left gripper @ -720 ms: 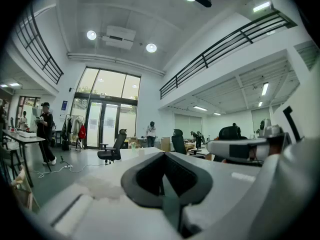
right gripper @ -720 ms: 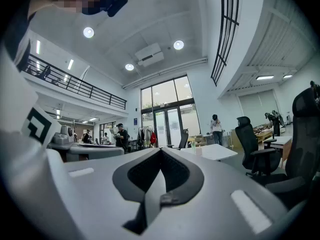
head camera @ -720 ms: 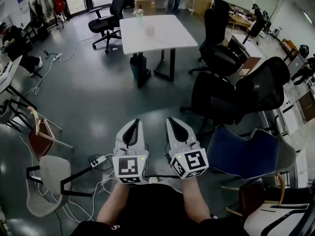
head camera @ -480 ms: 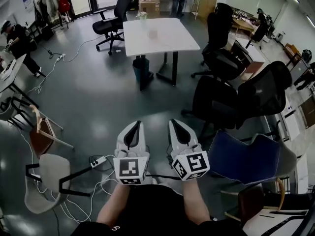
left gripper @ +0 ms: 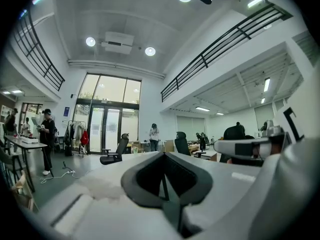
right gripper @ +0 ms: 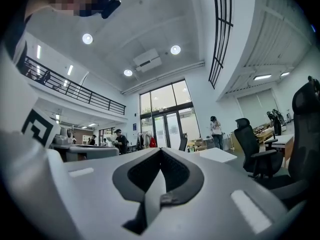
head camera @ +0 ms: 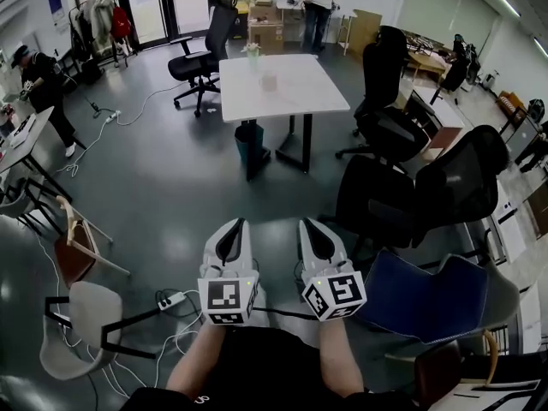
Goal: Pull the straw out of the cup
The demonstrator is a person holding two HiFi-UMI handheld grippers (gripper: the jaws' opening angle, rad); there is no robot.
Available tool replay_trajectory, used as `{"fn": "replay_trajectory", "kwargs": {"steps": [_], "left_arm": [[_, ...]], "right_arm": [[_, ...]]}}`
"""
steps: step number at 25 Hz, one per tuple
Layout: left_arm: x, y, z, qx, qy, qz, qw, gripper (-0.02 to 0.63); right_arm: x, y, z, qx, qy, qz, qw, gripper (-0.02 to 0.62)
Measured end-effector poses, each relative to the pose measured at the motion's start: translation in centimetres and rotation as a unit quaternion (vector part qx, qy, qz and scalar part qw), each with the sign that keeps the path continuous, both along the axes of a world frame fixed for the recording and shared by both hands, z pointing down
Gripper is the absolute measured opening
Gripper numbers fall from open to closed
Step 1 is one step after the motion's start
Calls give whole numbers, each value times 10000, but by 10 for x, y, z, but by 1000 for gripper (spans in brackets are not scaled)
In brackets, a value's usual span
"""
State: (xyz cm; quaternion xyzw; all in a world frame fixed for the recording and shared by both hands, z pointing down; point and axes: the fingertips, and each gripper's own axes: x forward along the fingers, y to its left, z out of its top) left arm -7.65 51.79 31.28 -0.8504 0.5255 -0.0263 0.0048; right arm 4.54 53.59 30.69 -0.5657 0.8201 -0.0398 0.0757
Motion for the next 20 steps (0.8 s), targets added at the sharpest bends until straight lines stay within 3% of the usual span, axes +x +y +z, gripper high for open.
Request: {"fn": "replay_trajectory", "kwargs": {"steps": [7,13,20], "left_arm": [[-2,-71,8,238,-27,-148,9996,2],[10,-159,19,397,21,-19,9992,2],[17,-294,68,9,-212,89,9997,2]], "right_arm": [[18,-64,7,257,-15,117,9996,2],[21,-153,22,343,-3,119,9993,2],[18,-281,69,-15,-53,23,10000,2]]}}
